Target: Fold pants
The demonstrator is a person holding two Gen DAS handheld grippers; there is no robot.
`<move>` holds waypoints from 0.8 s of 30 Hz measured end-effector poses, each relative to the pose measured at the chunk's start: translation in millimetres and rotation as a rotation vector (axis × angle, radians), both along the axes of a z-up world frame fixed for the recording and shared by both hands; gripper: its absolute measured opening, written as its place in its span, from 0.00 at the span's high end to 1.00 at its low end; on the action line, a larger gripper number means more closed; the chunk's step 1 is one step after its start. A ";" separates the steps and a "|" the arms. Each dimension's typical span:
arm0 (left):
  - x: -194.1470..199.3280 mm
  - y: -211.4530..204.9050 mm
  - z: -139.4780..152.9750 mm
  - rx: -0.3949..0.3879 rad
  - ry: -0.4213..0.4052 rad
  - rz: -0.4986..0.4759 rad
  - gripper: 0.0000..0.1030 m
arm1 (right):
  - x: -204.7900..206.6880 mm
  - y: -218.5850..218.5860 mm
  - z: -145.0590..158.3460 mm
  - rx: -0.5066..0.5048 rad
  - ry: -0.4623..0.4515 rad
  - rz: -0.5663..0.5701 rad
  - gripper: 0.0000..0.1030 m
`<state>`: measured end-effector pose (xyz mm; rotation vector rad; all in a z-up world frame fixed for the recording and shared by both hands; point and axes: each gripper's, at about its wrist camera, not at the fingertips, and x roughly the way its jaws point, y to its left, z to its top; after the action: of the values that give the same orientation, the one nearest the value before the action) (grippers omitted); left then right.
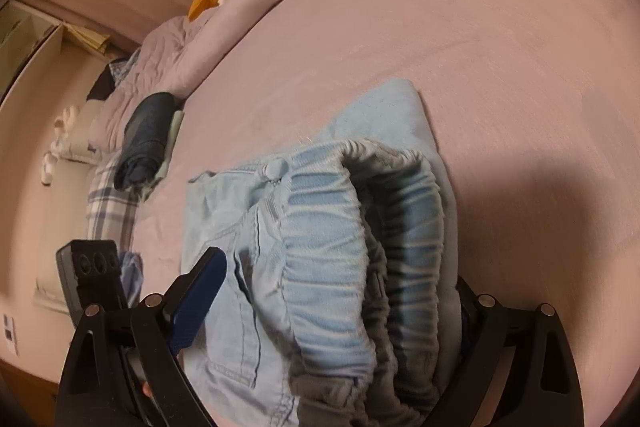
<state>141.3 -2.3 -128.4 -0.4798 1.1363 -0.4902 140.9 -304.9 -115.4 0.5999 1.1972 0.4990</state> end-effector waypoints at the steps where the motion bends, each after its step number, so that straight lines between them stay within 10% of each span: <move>1: 0.2 -0.2 -0.1 -0.001 -0.001 -0.002 0.26 | 1.1 0.6 -0.1 -0.003 -0.001 0.004 0.08; 24: -3.6 -10.1 3.1 0.082 -0.041 0.009 0.33 | -1.3 20.5 10.4 -0.159 -0.087 0.009 0.14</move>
<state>137.8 -12.5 -125.3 -0.4021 1.1100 -0.4424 139.6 -284.4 -105.0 0.4332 1.1452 0.4287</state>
